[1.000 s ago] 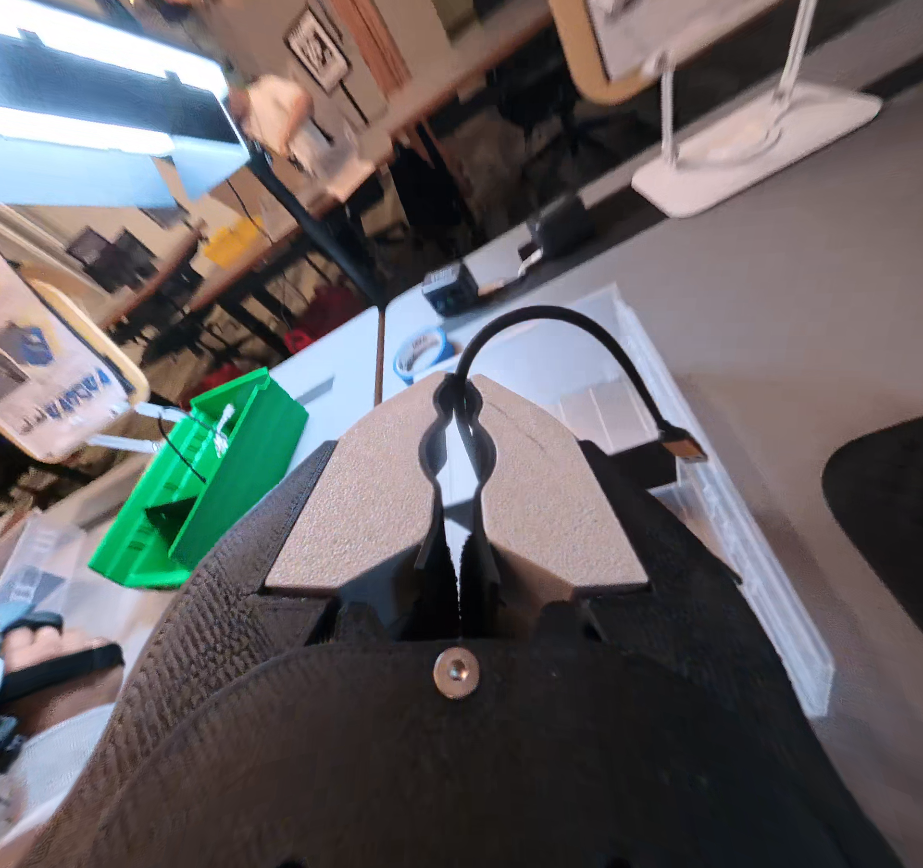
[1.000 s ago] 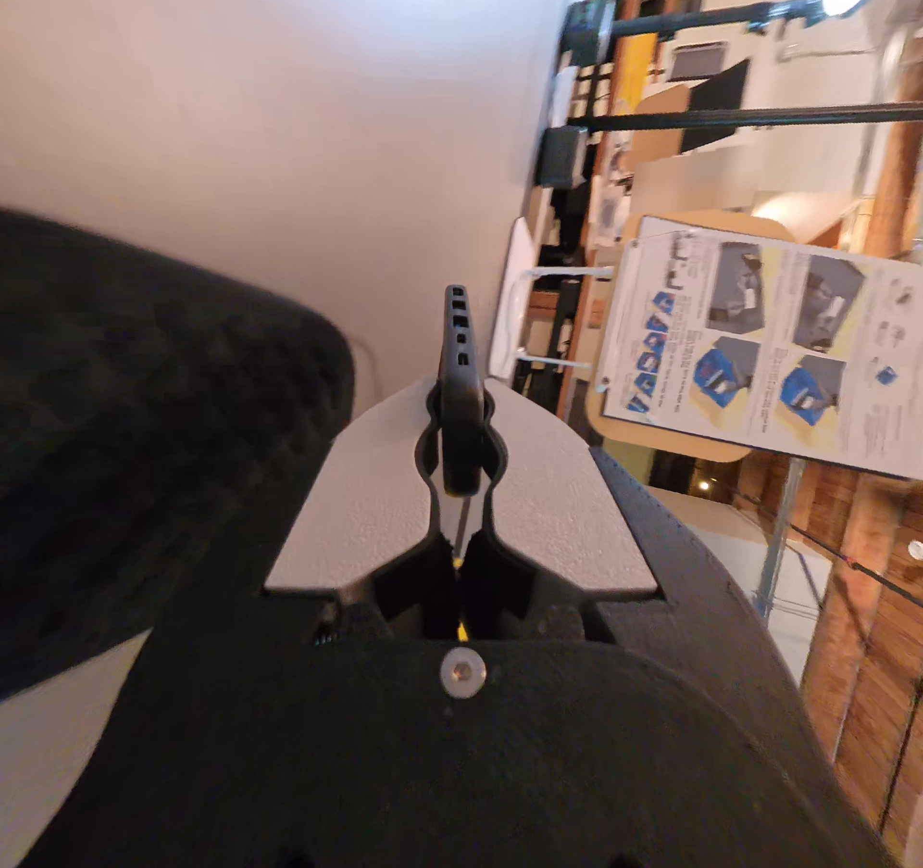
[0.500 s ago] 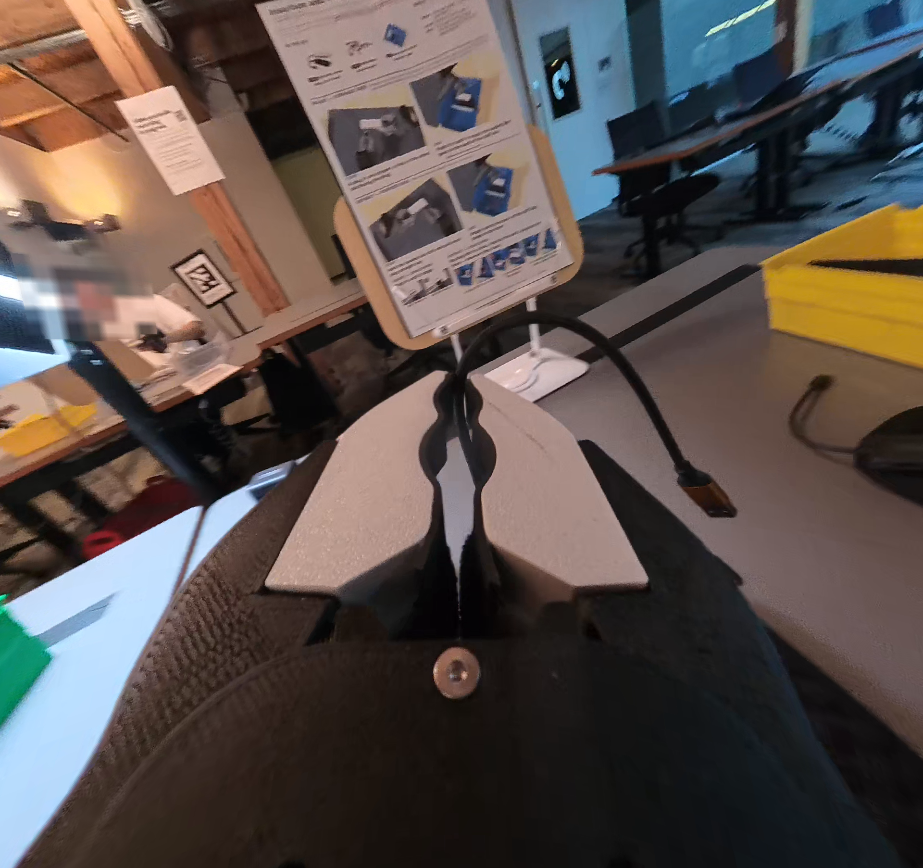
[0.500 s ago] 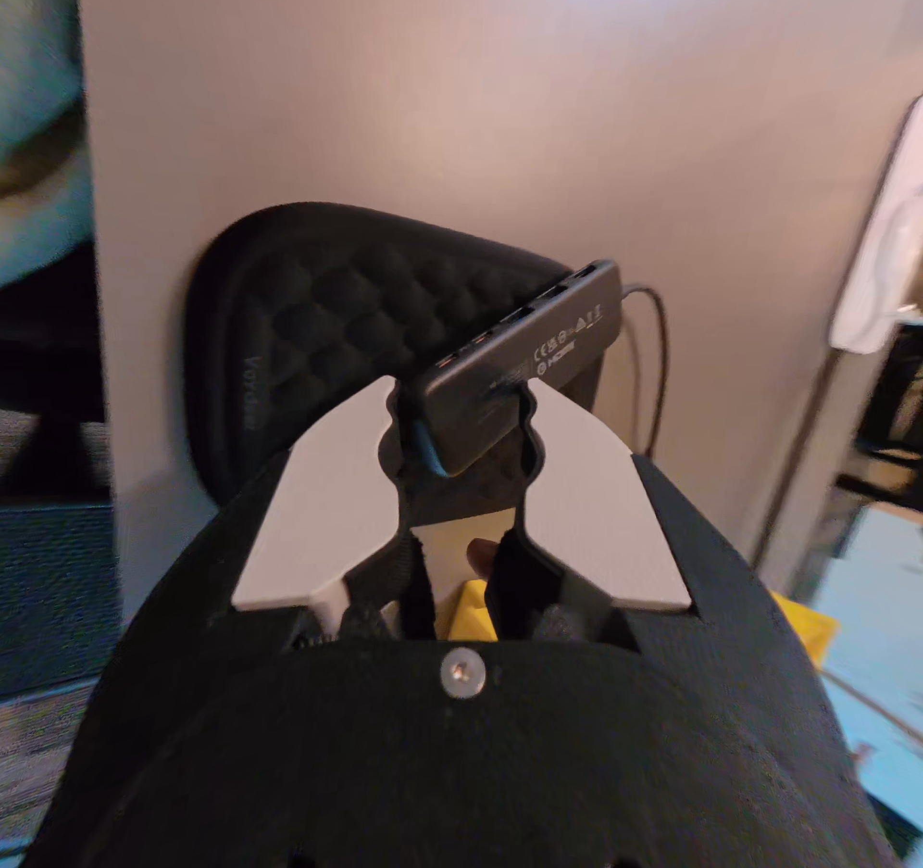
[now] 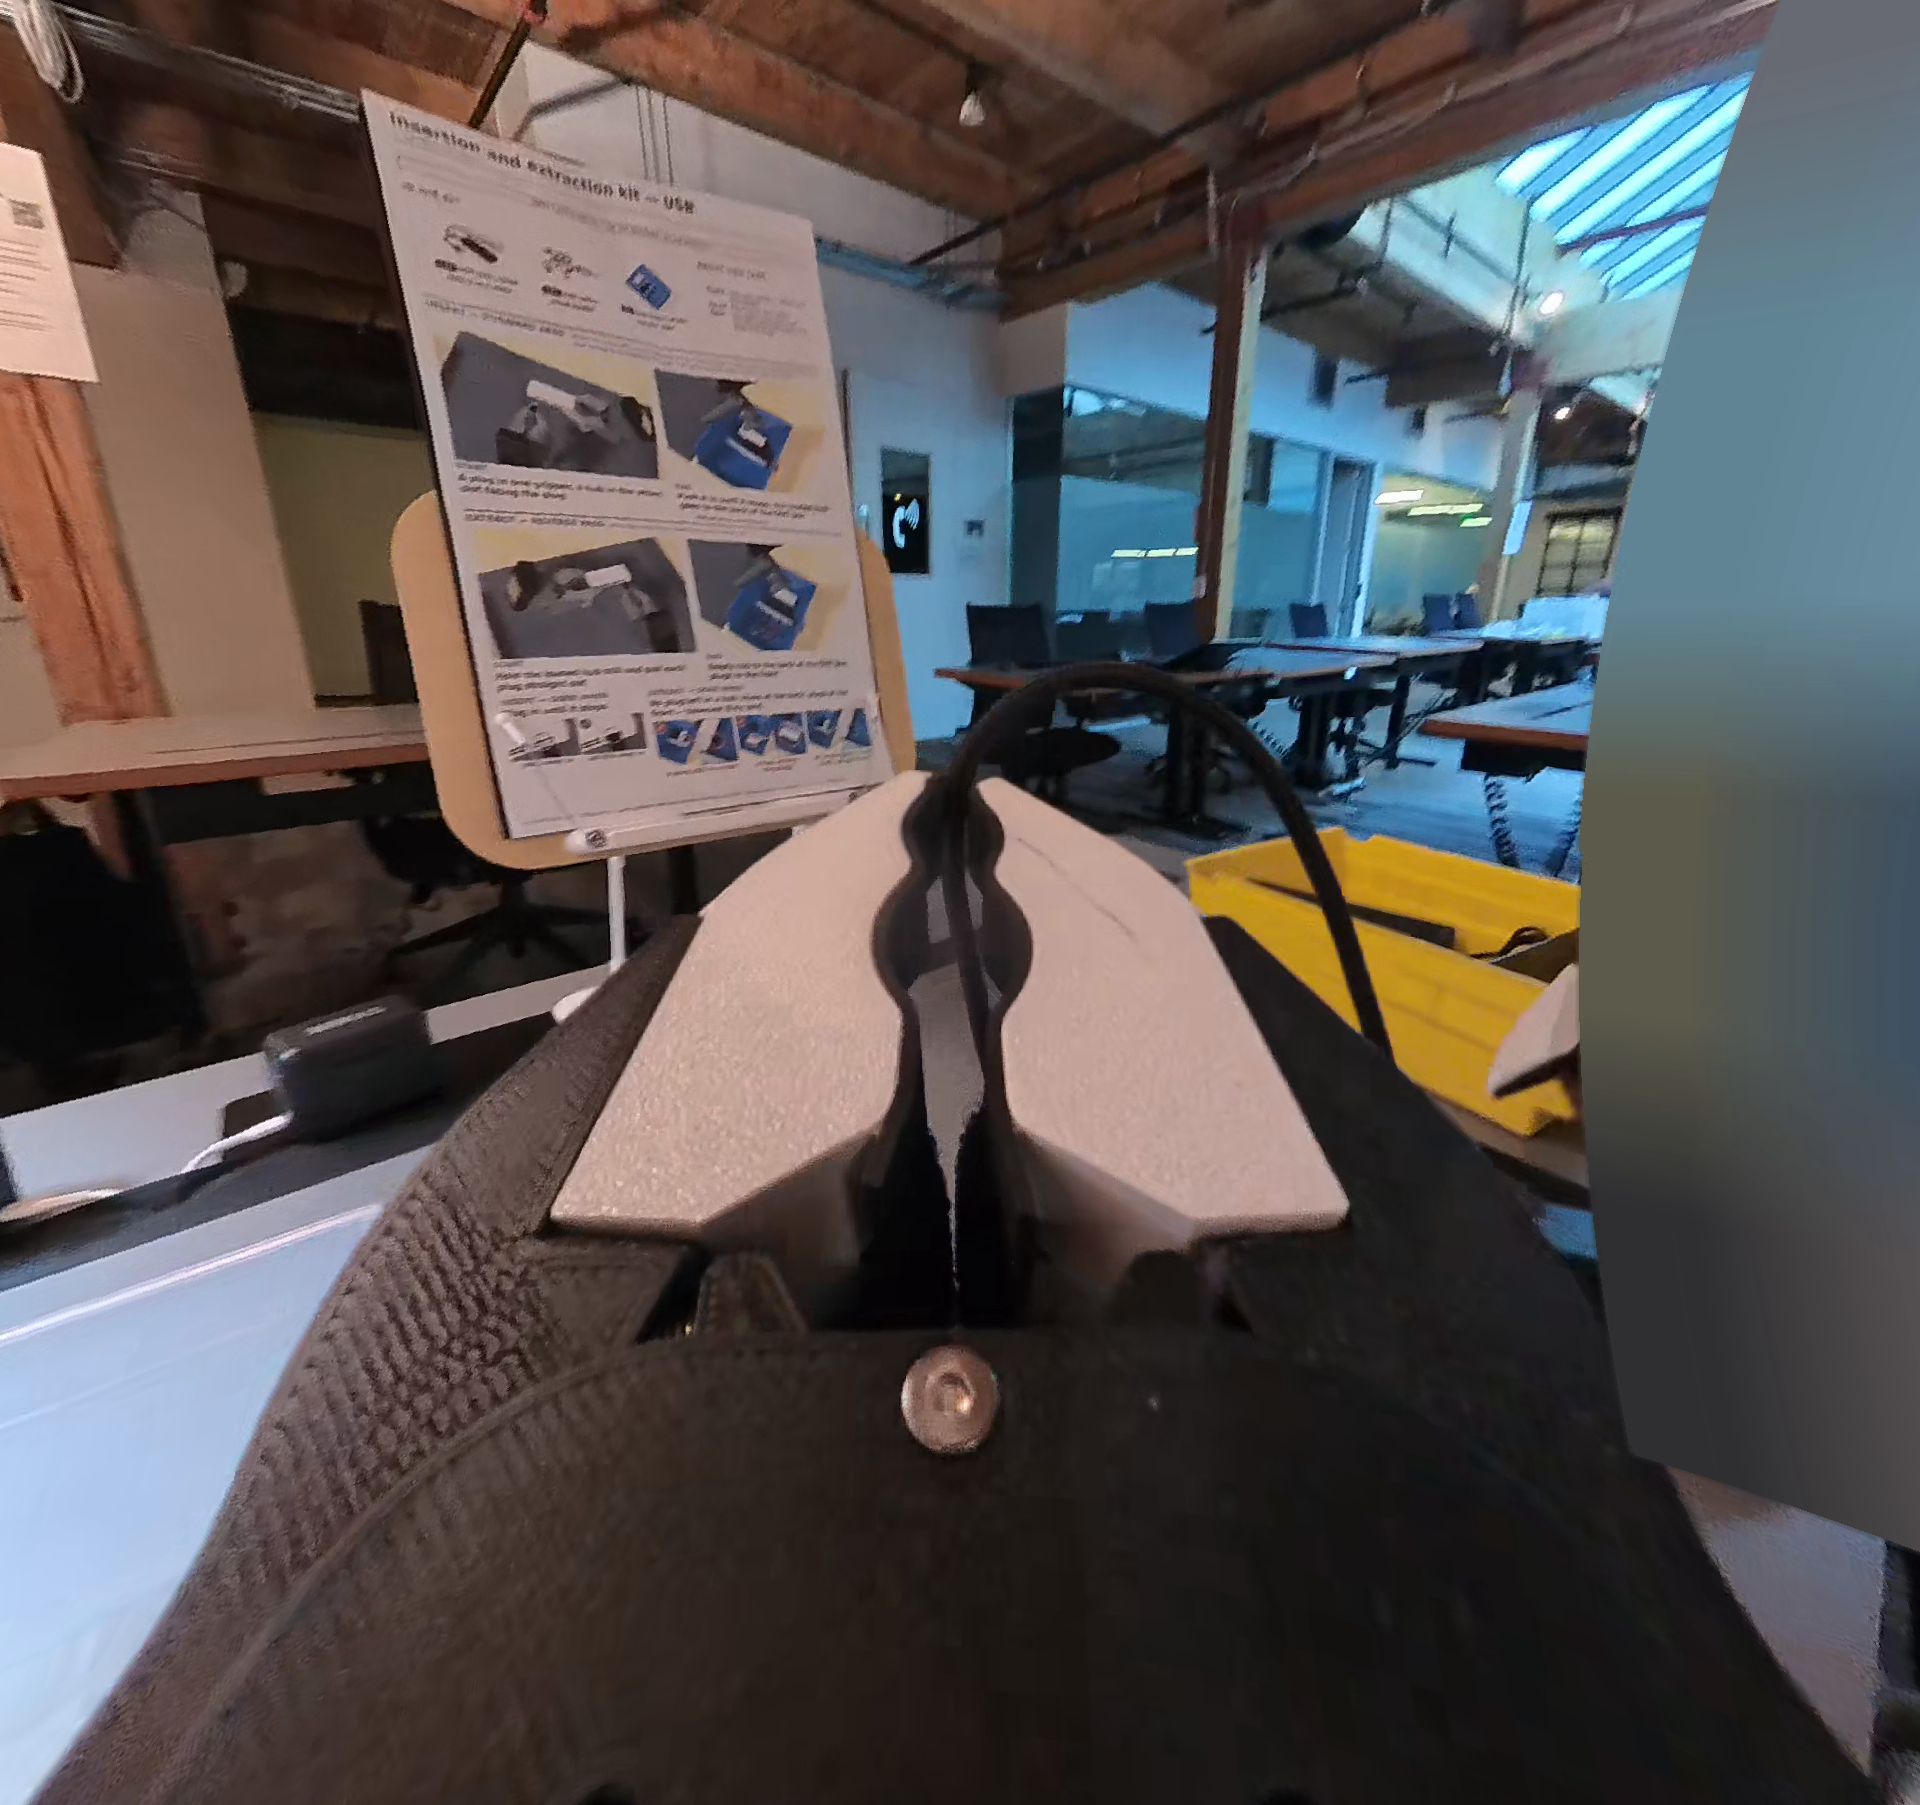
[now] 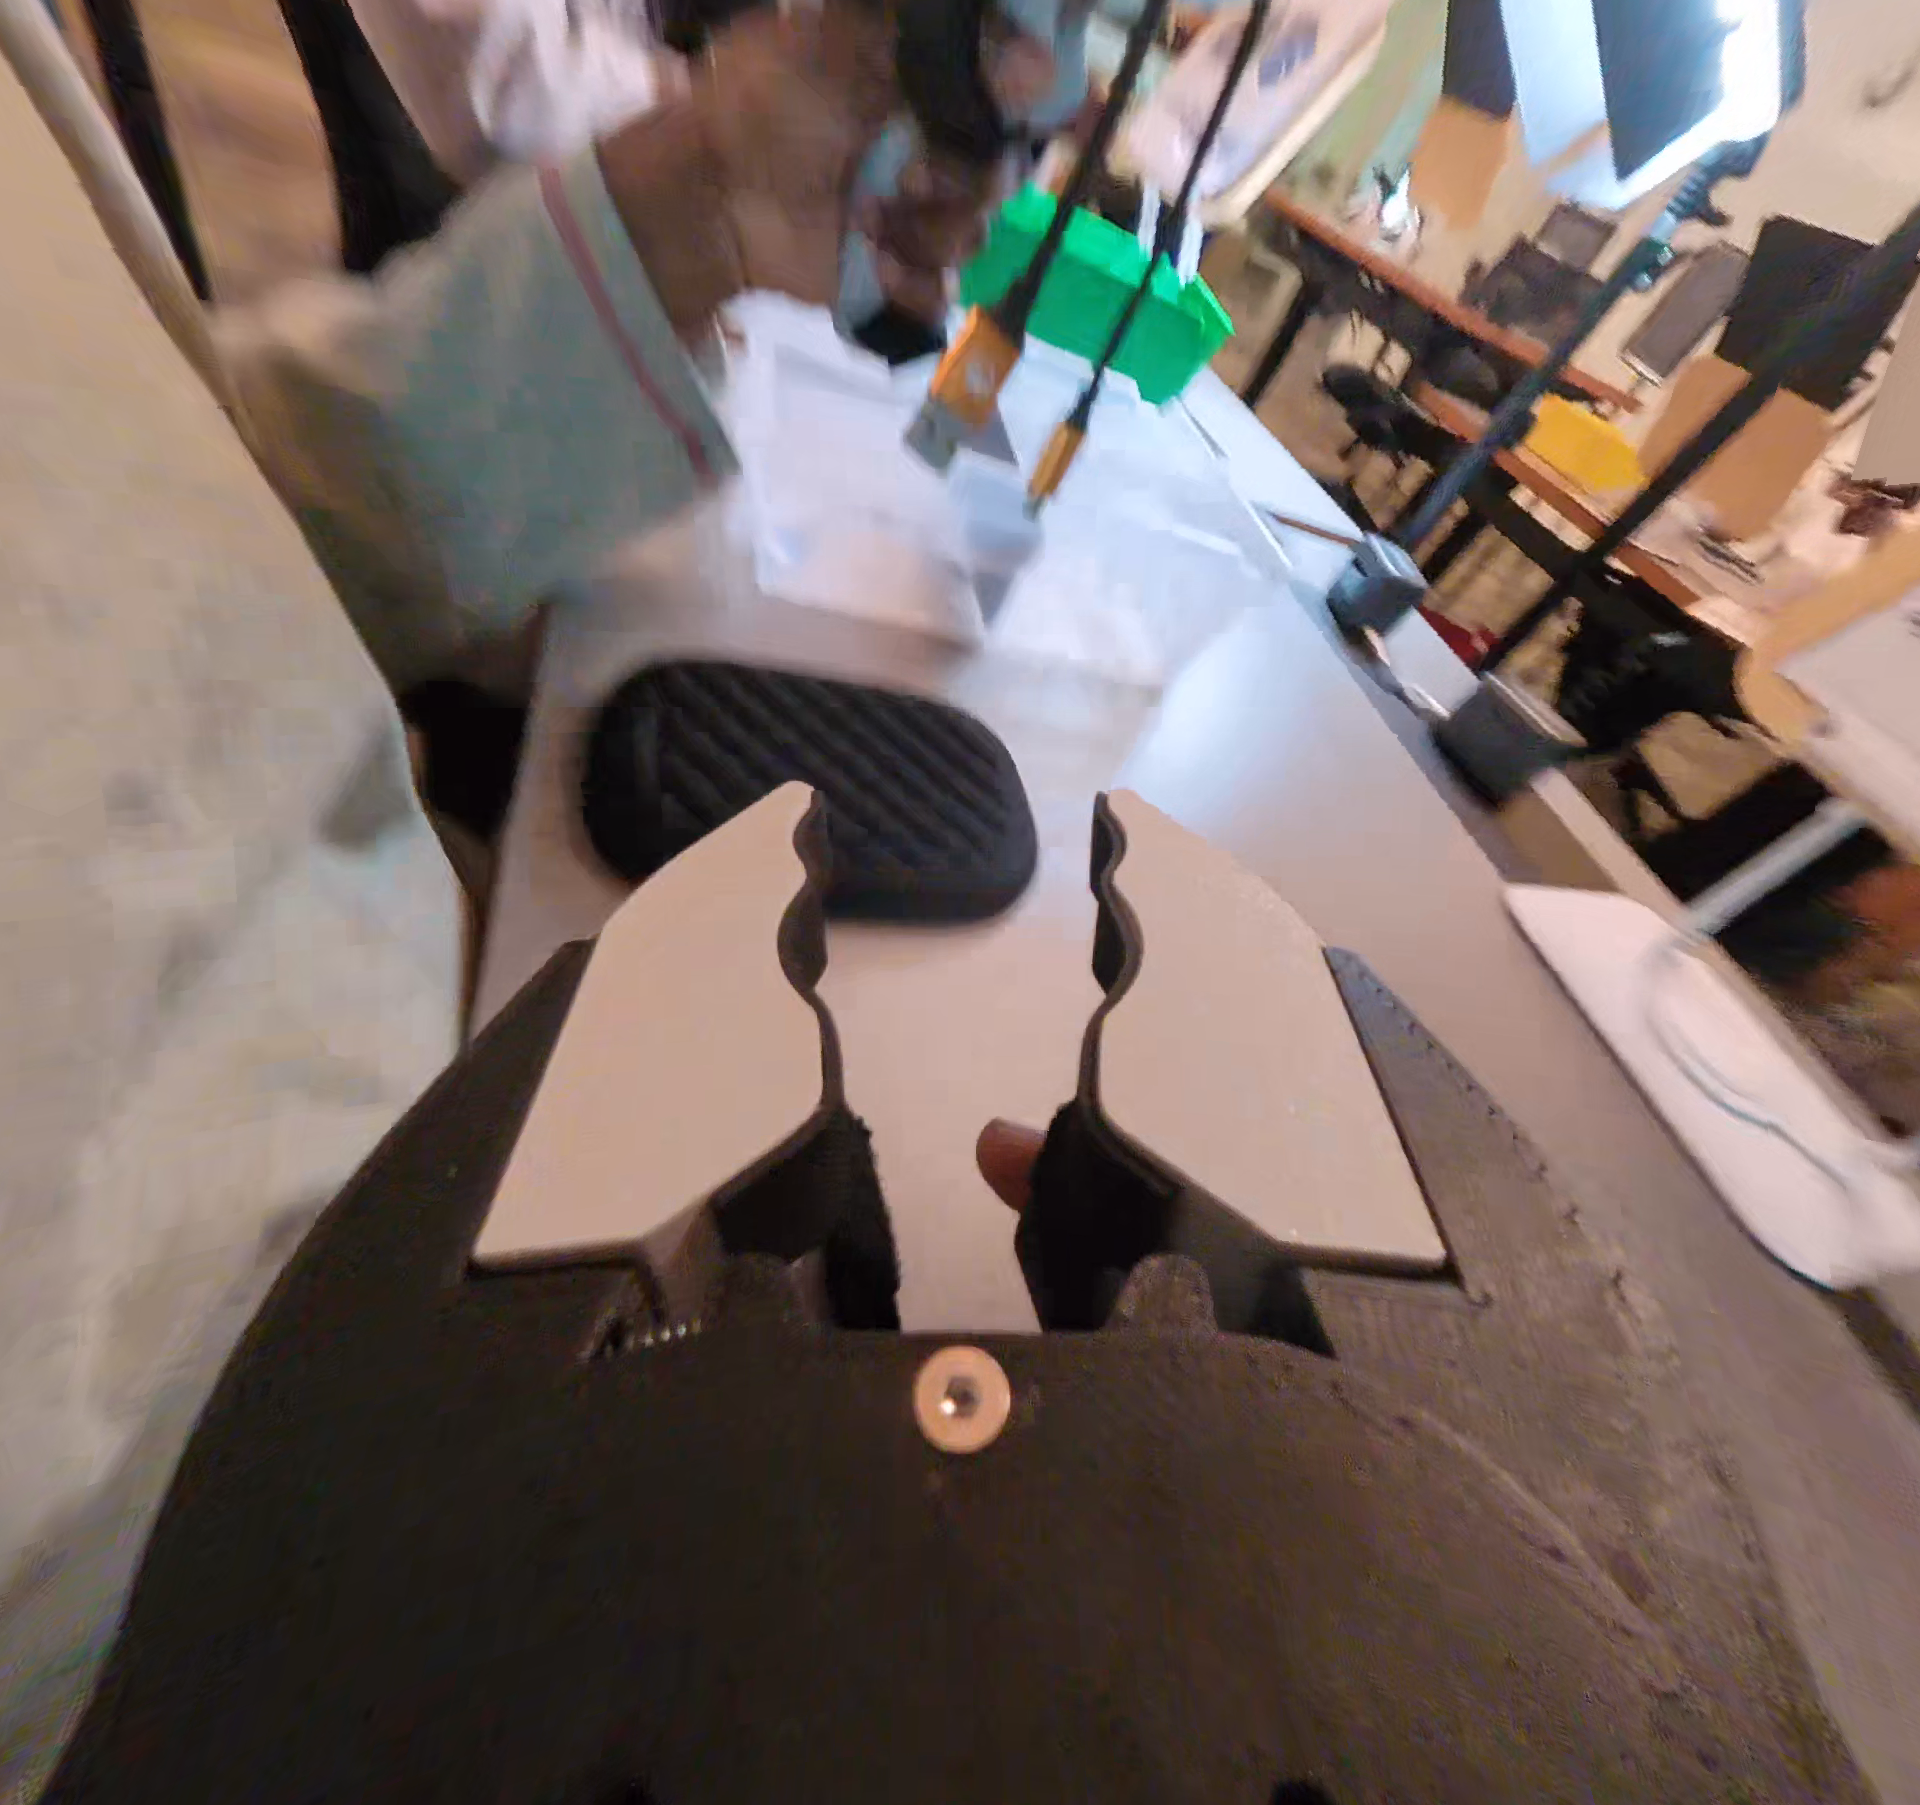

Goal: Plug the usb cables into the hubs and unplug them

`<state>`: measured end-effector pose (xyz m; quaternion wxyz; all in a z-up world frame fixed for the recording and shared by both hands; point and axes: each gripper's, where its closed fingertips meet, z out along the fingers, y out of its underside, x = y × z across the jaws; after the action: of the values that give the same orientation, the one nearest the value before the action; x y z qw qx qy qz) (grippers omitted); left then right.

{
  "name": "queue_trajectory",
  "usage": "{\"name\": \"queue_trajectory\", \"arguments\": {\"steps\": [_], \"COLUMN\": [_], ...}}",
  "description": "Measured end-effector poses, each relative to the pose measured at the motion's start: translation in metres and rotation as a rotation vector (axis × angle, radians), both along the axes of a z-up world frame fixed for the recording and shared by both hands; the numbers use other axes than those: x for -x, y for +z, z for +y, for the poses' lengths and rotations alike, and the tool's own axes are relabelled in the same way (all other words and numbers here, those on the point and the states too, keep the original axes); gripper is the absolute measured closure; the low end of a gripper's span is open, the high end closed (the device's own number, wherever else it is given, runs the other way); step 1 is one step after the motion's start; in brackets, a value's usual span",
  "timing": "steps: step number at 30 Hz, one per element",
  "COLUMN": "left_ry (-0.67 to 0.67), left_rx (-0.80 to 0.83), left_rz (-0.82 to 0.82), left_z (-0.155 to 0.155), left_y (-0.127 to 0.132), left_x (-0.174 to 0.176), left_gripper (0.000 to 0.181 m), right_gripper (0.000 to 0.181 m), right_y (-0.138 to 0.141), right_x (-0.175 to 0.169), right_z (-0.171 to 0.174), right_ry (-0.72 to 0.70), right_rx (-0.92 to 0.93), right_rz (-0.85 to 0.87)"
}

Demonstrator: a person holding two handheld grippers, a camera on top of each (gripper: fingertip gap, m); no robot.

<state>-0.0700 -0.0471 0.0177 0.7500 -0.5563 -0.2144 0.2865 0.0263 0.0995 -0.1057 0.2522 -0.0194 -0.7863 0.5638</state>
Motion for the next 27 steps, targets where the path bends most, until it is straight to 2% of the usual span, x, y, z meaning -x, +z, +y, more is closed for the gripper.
{"name": "queue_trajectory", "arguments": {"steps": [5, 9, 11, 13, 19, 27], "left_ry": [-0.040, -0.117, -0.176, -0.220, -0.243, -0.260], "left_rx": [-0.054, -0.134, -0.204, -0.287, -0.445, -0.525], "left_rz": [0.018, 0.031, 0.029, 0.030, 0.037, 0.023], "left_z": [0.010, 0.016, 0.016, 0.014, 0.013, 0.021], "left_y": [-0.001, 0.003, 0.006, 0.011, 0.012, 0.008], "left_x": [-0.007, -0.016, -0.022, -0.026, -0.031, -0.034], "left_gripper": [0.177, 0.177, 0.177, 0.177, 0.176, 0.177], "right_gripper": [0.129, 0.151, 0.153, 0.147, 0.144, 0.158], "right_y": [0.014, 0.018, 0.008, 0.001, 0.019, 0.022], "right_x": [0.002, 0.027, 0.042, 0.046, 0.035, 0.033], "right_z": [-0.058, -0.066, -0.065, -0.070, -0.091, -0.101], "right_ry": [0.081, 0.012, -0.038, -0.053, -0.016, 0.017], "right_rx": [0.269, 0.405, 0.414, 0.410, 0.494, 0.505], "right_rz": [-0.128, -0.124, -0.139, -0.133, -0.057, -0.094]}}
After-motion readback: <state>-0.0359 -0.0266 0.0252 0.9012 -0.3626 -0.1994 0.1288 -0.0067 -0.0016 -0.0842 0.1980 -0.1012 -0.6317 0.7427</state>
